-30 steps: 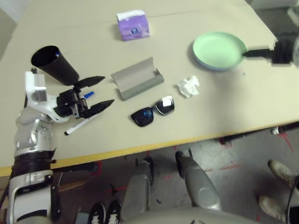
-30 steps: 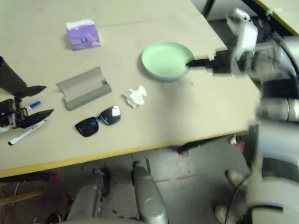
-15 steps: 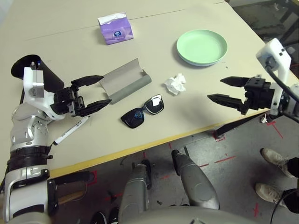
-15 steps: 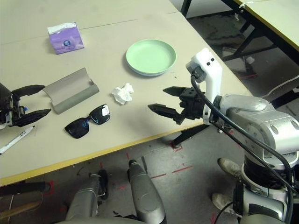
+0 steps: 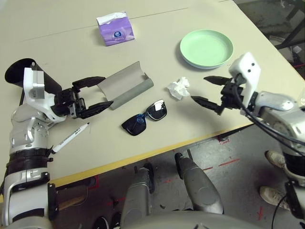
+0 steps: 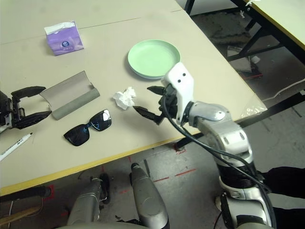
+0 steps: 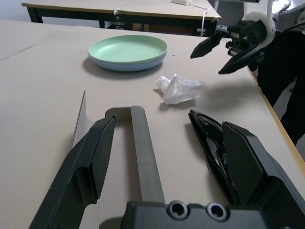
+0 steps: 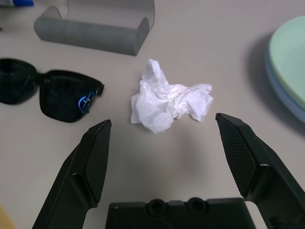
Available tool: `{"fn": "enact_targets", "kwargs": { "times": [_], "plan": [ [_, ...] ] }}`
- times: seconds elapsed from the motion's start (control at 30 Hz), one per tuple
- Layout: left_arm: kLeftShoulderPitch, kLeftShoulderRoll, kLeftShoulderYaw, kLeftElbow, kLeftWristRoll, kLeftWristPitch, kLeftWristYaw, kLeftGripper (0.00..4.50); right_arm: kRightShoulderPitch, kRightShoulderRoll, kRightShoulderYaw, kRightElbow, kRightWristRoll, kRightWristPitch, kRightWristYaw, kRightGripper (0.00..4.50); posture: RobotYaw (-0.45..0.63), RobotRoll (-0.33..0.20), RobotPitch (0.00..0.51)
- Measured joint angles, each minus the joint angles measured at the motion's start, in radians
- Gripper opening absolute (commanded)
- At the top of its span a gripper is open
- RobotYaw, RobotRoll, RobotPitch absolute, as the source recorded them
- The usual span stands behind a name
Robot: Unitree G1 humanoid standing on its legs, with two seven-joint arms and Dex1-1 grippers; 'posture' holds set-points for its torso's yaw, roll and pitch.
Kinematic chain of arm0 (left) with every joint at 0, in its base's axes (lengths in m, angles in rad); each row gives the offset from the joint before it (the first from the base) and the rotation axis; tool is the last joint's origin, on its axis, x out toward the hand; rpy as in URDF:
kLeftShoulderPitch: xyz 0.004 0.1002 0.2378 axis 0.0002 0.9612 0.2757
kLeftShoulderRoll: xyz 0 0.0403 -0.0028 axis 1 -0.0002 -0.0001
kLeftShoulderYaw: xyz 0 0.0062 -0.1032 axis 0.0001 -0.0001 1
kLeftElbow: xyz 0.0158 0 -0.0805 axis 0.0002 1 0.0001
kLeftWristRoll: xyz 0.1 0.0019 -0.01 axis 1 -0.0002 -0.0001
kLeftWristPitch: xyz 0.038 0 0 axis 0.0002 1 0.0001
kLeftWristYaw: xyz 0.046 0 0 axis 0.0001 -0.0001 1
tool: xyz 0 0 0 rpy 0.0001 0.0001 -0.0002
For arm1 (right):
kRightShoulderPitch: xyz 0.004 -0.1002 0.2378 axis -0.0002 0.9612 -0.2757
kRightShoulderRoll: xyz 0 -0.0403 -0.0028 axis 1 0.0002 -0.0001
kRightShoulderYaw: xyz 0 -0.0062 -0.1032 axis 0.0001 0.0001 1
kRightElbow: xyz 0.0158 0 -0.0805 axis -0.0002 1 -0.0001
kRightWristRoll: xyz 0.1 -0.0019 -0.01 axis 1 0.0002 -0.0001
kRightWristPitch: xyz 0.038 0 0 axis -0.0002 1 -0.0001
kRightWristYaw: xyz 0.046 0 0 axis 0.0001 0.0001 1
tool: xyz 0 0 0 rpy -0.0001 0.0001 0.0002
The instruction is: Organize and tidy the items on the table.
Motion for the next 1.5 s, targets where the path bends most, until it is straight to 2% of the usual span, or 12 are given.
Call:
{"fn": "enact_targets", "kwargs": {
  "times": [0.27,0.6,0.97,1.1,1.37,1.5],
  "plan": [
    [0.028,0.000,0.006,-0.035,-0.004,0.013,0.023,4.50,-0.018,0.064,0.076,0.122,-0.085,-0.150,0.013,4.47,-0.26,0.000,0.291],
    [0.058,0.000,0.018,-0.082,-0.012,0.029,0.053,4.50,-0.130,0.146,0.096,0.379,-0.217,-0.305,-0.038,4.47,-0.24,0.000,0.290],
    [0.064,0.000,0.019,-0.093,-0.021,0.030,0.069,4.50,-0.148,0.168,0.090,0.442,-0.230,-0.343,-0.030,4.47,-0.25,0.000,0.279],
    [0.064,0.000,0.019,-0.093,-0.021,0.030,0.070,4.50,-0.147,0.168,0.076,0.441,-0.222,-0.343,-0.012,3.18,-0.25,0.000,0.277],
    [0.064,0.000,0.019,-0.093,-0.022,0.030,0.070,4.50,-0.144,0.161,0.064,0.439,-0.215,-0.343,0.012,0.13,-0.24,0.000,0.274],
    [0.064,-0.001,0.019,-0.097,-0.022,0.030,0.078,4.50,-0.144,0.158,0.061,0.440,-0.215,-0.343,0.015,0.02,-0.24,0.000,0.272]
  ]
}}
